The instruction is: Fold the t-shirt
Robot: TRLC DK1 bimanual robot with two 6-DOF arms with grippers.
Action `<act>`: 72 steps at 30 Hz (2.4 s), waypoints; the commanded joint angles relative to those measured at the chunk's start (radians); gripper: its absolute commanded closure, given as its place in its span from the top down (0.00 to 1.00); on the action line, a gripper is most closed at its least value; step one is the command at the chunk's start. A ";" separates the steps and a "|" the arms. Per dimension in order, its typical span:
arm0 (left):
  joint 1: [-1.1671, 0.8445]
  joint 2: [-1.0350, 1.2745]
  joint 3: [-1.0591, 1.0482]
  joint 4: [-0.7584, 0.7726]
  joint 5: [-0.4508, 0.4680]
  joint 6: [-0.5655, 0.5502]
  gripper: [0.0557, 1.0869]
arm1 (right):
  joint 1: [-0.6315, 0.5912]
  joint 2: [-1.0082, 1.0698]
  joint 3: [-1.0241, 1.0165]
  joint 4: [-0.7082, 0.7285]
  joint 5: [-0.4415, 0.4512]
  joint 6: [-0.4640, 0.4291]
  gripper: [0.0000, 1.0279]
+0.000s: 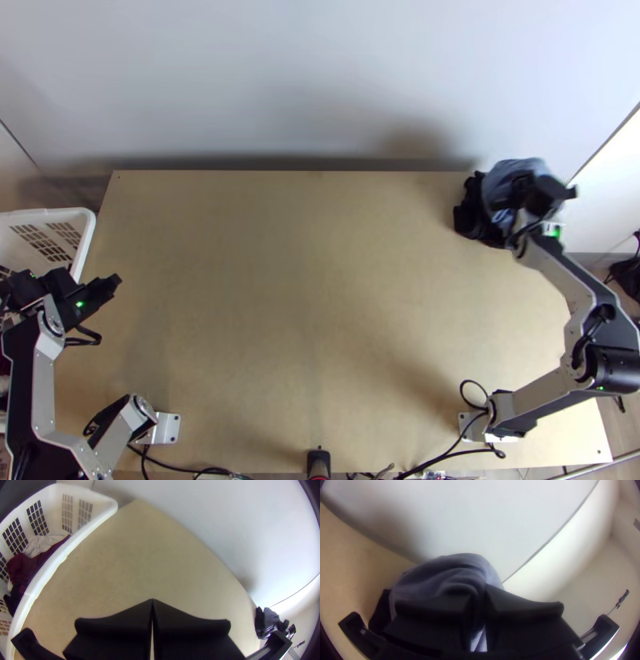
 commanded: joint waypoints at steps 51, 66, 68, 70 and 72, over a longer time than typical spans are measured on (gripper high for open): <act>0.035 -0.204 0.008 -0.213 0.046 0.074 0.91 | 0.372 -0.779 -0.156 -0.875 -0.007 0.764 0.96; -0.129 -0.773 -0.392 0.285 0.023 -0.228 0.91 | 0.041 -1.361 -0.502 -0.808 -0.121 1.007 0.95; -0.131 -0.830 -0.438 0.354 0.025 -0.267 0.91 | 0.007 -1.418 -0.519 -0.796 -0.144 1.042 0.95; -0.142 -0.893 -0.472 0.368 0.025 -0.270 0.91 | -0.008 -1.467 -0.556 -0.740 -0.154 1.063 0.96; -0.174 -1.008 -0.515 0.400 0.025 -0.310 0.91 | -0.011 -1.511 -0.614 -0.670 -0.154 1.053 0.96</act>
